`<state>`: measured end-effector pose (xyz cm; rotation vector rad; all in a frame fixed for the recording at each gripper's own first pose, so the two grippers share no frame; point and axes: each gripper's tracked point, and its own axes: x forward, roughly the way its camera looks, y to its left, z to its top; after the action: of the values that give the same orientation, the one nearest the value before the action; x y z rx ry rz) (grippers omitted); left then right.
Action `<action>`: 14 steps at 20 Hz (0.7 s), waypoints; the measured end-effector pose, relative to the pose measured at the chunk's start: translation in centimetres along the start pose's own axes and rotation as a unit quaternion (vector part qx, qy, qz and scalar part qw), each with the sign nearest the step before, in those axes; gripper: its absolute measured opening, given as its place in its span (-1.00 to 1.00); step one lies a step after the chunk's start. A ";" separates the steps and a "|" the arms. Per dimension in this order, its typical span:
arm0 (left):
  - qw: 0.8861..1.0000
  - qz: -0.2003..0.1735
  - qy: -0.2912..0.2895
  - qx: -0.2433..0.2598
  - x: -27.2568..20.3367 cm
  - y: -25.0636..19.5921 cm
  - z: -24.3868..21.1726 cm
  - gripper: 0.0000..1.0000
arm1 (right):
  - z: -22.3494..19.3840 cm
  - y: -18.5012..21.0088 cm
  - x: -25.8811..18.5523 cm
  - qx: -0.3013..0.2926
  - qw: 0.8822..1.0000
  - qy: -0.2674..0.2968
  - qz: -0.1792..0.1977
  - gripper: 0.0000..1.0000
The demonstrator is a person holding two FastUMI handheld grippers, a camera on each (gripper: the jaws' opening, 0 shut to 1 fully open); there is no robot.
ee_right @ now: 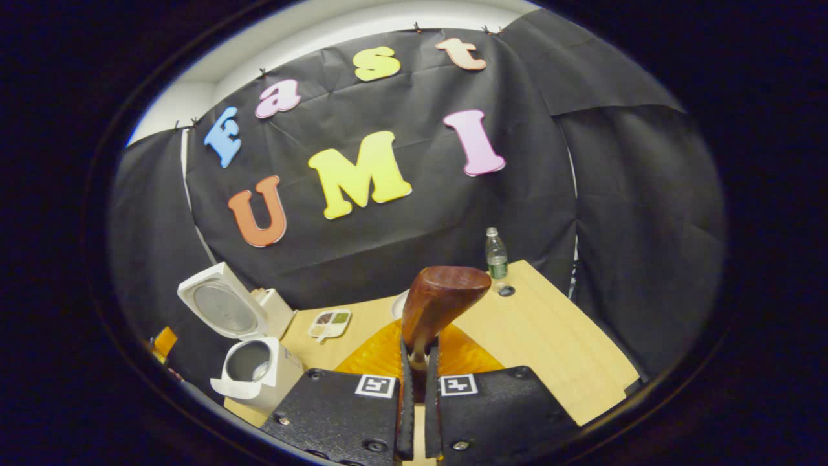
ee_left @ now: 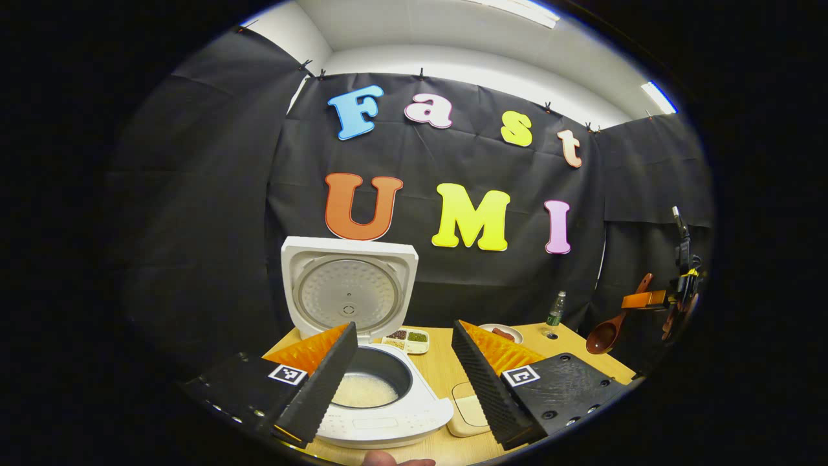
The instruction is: Close the left gripper, press the button to open the rice cooker; take a wooden spoon from the chopstick holder with the right hand, scoop a spoonful of rice and pour it into the rice cooker, then put the wooden spoon back into the chopstick holder.
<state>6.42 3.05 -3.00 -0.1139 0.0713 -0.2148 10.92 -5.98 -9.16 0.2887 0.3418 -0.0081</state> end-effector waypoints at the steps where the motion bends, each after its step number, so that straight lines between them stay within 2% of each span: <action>1: 1.000 -0.002 0.002 0.004 0.2 -0.3 0.1 0.88 | -0.6 -1.2 0.8 -0.006 1.000 0.002 -0.012 -0.77; 3: 1.000 -0.004 0.005 0.013 0.7 -0.9 0.4 0.88 | -1.8 -2.7 2.3 -0.013 1.000 0.007 -0.027 -0.77; 7: 1.000 -0.003 0.024 0.016 1.5 -1.5 0.8 0.89 | -4.8 -3.5 5.1 -0.019 0.999 0.022 -0.018 -0.77; 14: 0.997 0.043 0.047 0.034 2.8 -0.9 1.0 0.88 | -10.5 -4.4 9.0 -0.051 0.998 0.046 -0.002 -0.73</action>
<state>9.04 1.69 -2.08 -0.0319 0.1624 -0.1373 15.67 -6.86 -22.80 0.1874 0.4317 0.0194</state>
